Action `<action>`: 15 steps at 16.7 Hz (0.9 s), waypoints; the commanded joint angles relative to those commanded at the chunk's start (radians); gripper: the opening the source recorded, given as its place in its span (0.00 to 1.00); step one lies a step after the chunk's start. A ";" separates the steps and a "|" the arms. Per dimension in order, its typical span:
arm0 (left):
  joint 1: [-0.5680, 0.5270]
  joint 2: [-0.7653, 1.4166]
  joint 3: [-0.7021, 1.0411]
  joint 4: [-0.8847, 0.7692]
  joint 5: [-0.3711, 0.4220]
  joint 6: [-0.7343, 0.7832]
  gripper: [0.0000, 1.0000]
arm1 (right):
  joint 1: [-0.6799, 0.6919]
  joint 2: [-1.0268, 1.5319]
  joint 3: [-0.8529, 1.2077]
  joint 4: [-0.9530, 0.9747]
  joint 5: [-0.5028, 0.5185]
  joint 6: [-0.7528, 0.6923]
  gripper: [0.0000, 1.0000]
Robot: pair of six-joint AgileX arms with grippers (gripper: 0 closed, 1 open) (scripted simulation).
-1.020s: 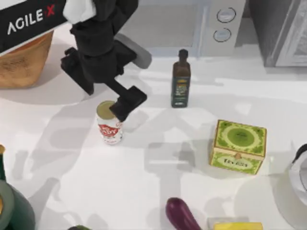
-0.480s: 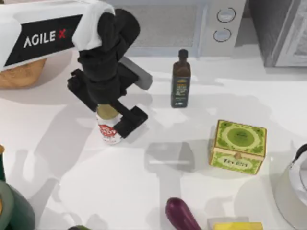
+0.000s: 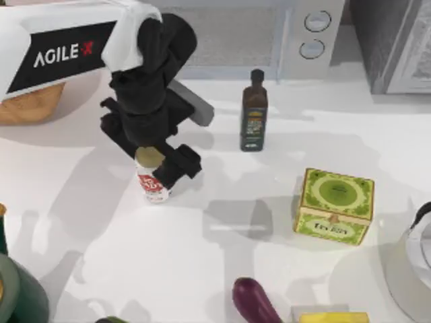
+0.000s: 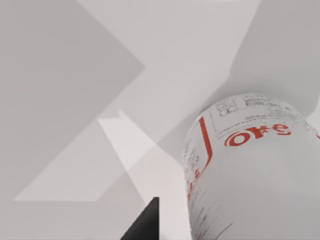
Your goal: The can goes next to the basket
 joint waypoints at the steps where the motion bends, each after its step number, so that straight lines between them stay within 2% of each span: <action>1: 0.000 0.000 0.000 0.000 0.000 0.000 0.47 | 0.000 0.000 0.000 0.000 0.000 0.000 1.00; 7: 0.000 0.000 0.000 0.000 0.000 0.000 0.02 | 0.000 0.000 0.000 0.000 0.000 0.000 1.00; 15: 0.000 0.000 0.000 0.000 0.000 0.000 0.00 | 0.000 0.000 0.000 0.000 0.000 0.000 1.00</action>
